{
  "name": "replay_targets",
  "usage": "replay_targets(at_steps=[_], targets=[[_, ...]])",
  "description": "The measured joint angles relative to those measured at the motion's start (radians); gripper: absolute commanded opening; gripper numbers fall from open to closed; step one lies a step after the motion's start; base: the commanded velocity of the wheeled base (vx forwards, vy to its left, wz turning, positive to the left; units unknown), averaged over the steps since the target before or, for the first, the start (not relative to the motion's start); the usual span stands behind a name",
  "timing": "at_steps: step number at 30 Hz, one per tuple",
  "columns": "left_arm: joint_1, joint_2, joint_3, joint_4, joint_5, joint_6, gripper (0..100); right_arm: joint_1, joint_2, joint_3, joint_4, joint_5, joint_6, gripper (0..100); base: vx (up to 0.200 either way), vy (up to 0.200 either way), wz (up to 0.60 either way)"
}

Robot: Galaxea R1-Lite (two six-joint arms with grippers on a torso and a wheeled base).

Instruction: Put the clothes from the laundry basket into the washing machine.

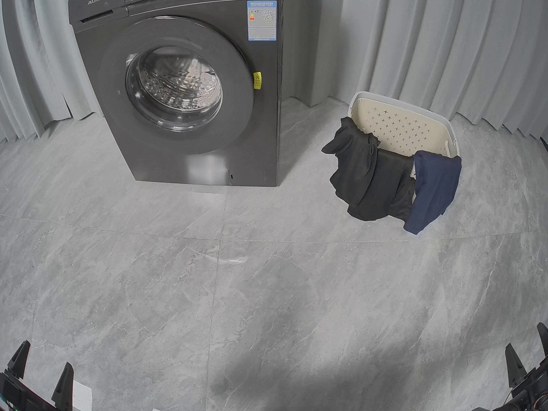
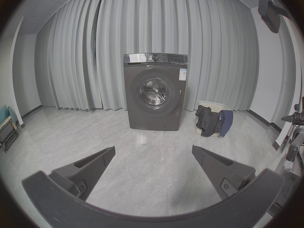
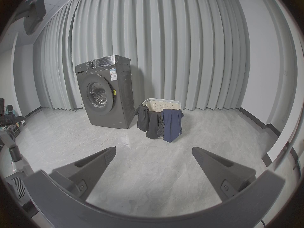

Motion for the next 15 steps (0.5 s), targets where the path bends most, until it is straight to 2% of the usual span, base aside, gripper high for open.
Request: replay_targets(at_steps=[15], targets=[[-0.001,0.0,0.0,0.0,0.004,-0.009,100,0.001,0.0,0.0,0.001,-0.002,0.006,100,0.0,0.0,0.0]])
